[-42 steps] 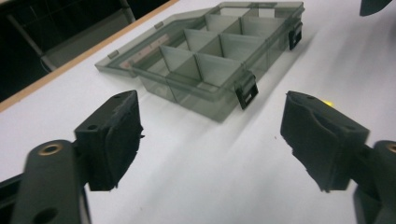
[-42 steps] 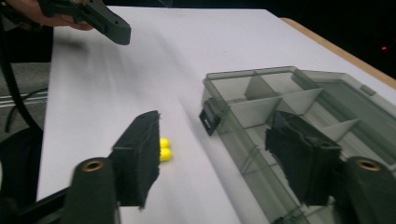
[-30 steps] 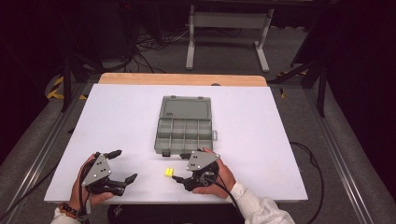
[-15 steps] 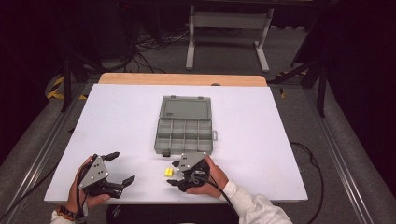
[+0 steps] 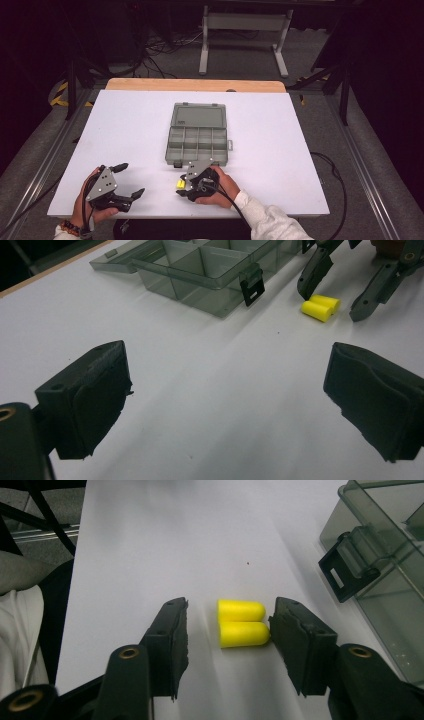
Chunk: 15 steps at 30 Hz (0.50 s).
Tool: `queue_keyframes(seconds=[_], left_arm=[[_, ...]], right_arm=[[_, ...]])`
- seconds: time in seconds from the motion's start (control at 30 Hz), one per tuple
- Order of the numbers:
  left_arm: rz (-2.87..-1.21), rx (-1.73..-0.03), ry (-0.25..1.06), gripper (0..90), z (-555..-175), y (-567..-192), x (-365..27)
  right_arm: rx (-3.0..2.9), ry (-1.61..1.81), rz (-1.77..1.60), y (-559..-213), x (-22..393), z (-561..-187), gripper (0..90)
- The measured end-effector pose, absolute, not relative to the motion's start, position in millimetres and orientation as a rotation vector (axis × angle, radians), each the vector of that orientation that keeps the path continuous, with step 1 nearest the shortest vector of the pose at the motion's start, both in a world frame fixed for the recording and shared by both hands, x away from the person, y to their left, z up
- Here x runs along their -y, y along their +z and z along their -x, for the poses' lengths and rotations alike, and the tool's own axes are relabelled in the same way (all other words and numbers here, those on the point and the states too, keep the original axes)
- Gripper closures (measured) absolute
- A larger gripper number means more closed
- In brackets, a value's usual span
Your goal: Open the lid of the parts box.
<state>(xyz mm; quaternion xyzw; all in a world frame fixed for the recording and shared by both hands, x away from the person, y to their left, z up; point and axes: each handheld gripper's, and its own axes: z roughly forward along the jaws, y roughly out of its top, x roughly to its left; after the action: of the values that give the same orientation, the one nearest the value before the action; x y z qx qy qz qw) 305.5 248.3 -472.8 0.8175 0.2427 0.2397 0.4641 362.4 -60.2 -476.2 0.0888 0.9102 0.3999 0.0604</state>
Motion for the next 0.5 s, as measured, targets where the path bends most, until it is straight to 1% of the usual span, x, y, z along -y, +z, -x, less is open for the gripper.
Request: queue_keyframes(seconds=[0.07, 0.13, 0.23, 0.4, 0.5], left_arm=[[-2.009, -0.597, 0.587, 5.9, -305.6, -473.0, -248.2], [-2.020, -0.595, 0.589, 6.4, -305.9, -473.1, -247.8], [-2.026, -0.592, 0.586, 6.6, -305.9, -473.7, -247.1], [-2.037, -0.595, 0.587, 6.7, -306.3, -473.8, -246.5], [-2.037, -0.594, 0.586, 6.8, -306.5, -473.7, -246.3]], right_arm=[[-2.758, 1.210, -0.268, -476.2, 60.1, -362.6, 49.3], [-2.756, 1.220, -0.294, -476.2, 61.0, -364.1, 53.2], [-2.752, 1.215, -0.291, -475.8, 61.8, -364.1, 56.3], [-2.740, 1.205, -0.265, -474.6, 64.0, -363.7, 65.2], [-2.725, 1.215, -0.274, -473.6, 66.1, -363.9, 67.2]])
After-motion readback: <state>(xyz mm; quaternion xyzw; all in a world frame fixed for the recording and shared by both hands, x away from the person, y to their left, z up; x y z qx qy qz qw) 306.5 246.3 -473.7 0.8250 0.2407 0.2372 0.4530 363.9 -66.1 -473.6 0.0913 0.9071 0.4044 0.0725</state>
